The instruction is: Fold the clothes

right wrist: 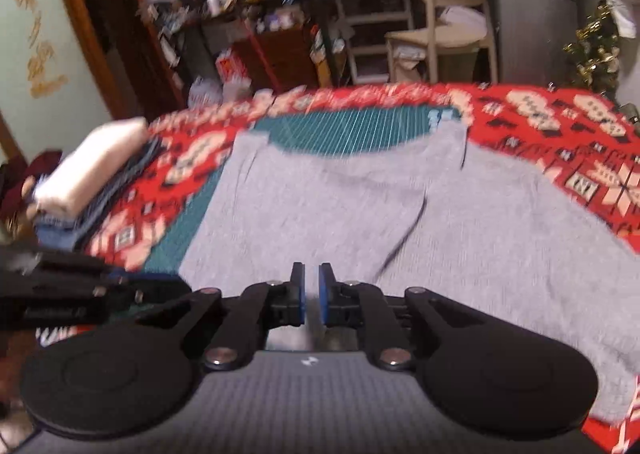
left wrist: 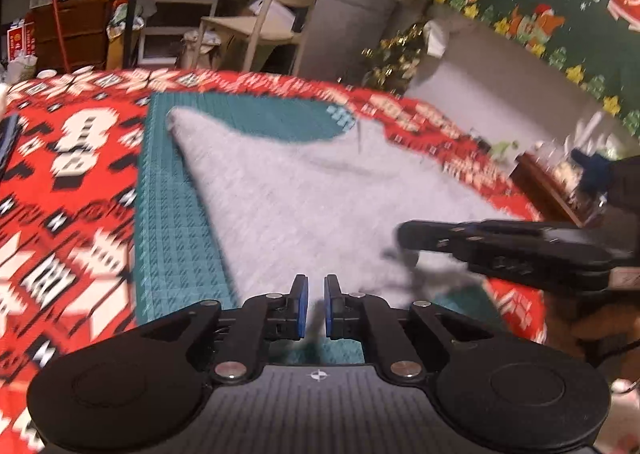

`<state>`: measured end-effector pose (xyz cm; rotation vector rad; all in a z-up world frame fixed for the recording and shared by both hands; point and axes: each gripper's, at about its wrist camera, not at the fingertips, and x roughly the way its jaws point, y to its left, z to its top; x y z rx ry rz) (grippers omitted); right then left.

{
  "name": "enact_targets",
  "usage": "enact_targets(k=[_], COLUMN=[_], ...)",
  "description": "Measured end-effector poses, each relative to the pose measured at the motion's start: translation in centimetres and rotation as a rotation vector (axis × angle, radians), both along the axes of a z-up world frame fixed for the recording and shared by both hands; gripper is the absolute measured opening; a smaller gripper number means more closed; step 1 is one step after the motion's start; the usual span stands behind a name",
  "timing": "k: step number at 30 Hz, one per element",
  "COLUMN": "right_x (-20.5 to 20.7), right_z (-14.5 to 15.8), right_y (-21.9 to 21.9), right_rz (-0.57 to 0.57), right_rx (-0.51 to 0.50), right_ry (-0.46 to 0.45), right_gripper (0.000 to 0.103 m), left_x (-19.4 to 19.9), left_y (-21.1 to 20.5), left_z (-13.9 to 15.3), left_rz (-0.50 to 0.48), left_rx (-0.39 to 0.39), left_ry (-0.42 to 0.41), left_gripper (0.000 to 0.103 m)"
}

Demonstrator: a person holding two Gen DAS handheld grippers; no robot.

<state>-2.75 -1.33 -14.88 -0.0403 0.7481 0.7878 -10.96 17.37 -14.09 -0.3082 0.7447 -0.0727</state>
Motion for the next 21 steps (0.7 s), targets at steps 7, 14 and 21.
enact_targets(k=[7, 14, 21], right_x=[1.3, 3.4, 7.9], right_z=[-2.1, -1.4, -2.0], right_y=[0.2, -2.8, -0.7], right_rz=[-0.043, -0.146, -0.170], right_rx=[-0.060, -0.010, 0.009], right_ry=[0.007, 0.005, -0.004], right_gripper=[0.007, 0.014, 0.026], left_x=[2.5, 1.9, 2.6], left_y=[-0.5, 0.1, 1.1], left_z=[-1.5, -0.9, -0.2], left_rz=[-0.005, 0.013, 0.048], left_rx=[0.047, 0.027, 0.021], left_ry=[0.022, 0.017, -0.003], left_gripper=[0.007, 0.006, 0.006])
